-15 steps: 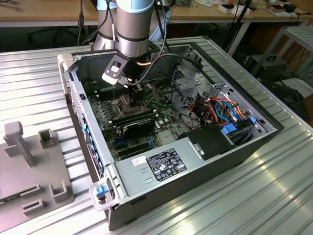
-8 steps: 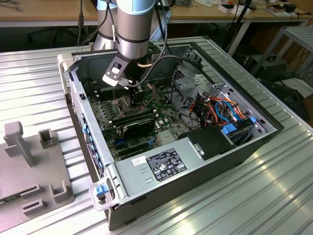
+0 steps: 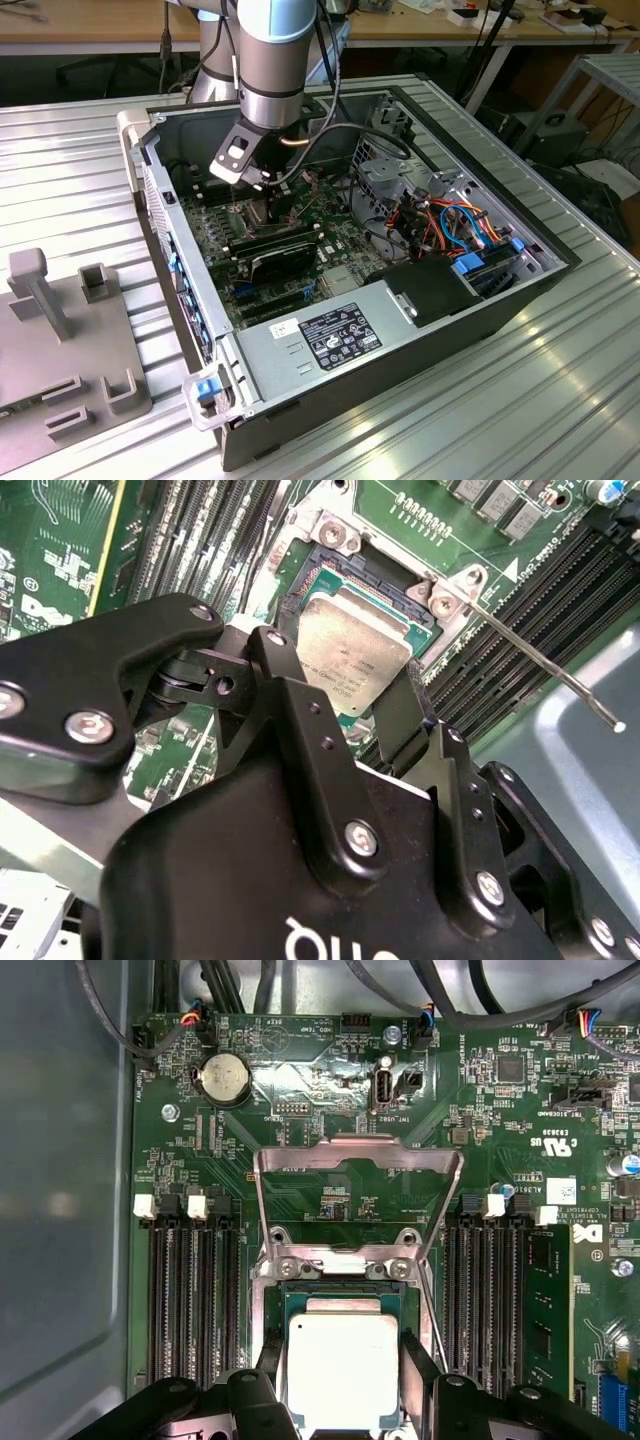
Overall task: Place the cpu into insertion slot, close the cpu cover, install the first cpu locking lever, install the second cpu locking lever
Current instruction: 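Place the cpu into insertion slot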
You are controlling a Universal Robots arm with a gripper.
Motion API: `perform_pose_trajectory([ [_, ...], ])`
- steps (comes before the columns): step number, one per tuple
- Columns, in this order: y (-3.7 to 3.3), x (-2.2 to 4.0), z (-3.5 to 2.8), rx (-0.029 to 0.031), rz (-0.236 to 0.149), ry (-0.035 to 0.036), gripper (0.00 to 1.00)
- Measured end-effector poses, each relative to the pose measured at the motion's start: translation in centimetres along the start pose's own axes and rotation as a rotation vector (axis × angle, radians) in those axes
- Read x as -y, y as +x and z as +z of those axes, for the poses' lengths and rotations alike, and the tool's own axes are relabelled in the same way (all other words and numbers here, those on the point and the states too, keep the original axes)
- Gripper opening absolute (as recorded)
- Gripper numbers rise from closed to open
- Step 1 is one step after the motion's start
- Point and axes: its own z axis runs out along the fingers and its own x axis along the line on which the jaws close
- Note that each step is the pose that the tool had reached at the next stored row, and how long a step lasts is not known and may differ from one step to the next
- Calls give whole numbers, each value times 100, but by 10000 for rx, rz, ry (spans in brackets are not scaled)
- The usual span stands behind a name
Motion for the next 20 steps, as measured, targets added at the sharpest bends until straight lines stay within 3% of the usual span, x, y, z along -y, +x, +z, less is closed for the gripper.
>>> perform_pose_trajectory([
  [20,-14,3,50,-1,1,0,55],
])
